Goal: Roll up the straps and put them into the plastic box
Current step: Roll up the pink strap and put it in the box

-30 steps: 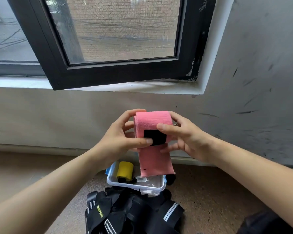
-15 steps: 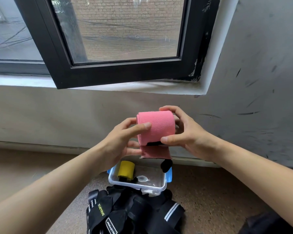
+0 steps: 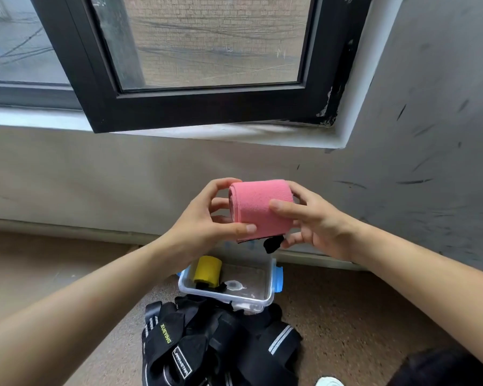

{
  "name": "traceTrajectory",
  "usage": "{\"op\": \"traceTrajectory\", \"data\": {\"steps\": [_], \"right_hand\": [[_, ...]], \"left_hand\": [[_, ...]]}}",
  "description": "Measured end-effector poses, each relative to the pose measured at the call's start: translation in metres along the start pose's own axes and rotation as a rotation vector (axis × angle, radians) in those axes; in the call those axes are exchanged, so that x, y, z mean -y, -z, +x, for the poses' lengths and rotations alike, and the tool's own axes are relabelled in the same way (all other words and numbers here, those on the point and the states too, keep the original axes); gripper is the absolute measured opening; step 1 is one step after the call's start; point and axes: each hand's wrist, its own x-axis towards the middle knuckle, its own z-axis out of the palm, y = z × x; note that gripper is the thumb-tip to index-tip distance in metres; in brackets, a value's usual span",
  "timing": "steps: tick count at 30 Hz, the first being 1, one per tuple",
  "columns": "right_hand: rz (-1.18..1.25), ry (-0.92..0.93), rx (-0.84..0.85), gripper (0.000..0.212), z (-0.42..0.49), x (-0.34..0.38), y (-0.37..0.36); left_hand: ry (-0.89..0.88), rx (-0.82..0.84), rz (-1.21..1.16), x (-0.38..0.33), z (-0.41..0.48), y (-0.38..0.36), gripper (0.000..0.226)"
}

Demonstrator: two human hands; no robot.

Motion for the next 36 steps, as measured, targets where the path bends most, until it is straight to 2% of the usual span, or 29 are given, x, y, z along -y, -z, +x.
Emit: {"op": "traceTrajectory", "data": {"steps": [3,6,9,11,14,18,21,23,25,28,31,34,36], "right_hand": [[-0.031,-0.024,-0.025,0.071,0.005,-0.008,0.001],[-0.06,-0.014,0.009,0.053,0.008,-0.012,0.0],[-0.083,-0.032,0.044,0.047,0.015,-0.019,-0.003],[-0.085,-0.06,0.045,0.046,0.022,-0.026,-0.007],[-0.018,-0.116,0.006,0.047,0.036,-0.043,-0.014],[0.158,-0.181,-0.122,0.056,0.065,-0.078,-0.031],[0.286,-0.188,-0.259,0.048,0.085,-0.114,-0.048],[0.334,-0.169,-0.349,0.043,0.096,-0.141,-0.056],[0.345,-0.147,-0.422,0.048,0.106,-0.169,-0.058],[0.284,-0.14,-0.455,0.048,0.116,-0.197,-0.056],[0.223,-0.185,-0.415,0.041,0.124,-0.214,-0.05],[0.184,-0.246,-0.399,0.04,0.138,-0.231,-0.045],[0.181,-0.279,-0.396,0.037,0.148,-0.241,-0.044]], "left_hand": [[0.08,0.067,0.026,0.005,-0.001,0.008,0.083],[0.183,0.128,-0.063,0.011,-0.002,0.015,0.078],[0.215,0.139,-0.048,0.02,0.0,0.016,0.076],[0.24,0.119,-0.008,0.028,0.001,0.018,0.071],[0.258,0.06,0.027,0.047,0.006,0.024,0.079],[0.276,-0.098,-0.027,0.084,0.022,0.024,0.08],[0.294,-0.201,-0.009,0.118,0.034,0.02,0.07],[0.295,-0.248,0.003,0.146,0.042,0.018,0.079],[0.298,-0.28,0.016,0.171,0.047,0.015,0.087],[0.283,-0.287,0.038,0.207,0.051,0.014,0.093],[0.266,-0.269,0.094,0.235,0.051,0.015,0.089],[0.269,-0.225,0.154,0.258,0.054,0.018,0.083],[0.265,-0.163,0.252,0.271,0.056,0.02,0.09]]}}
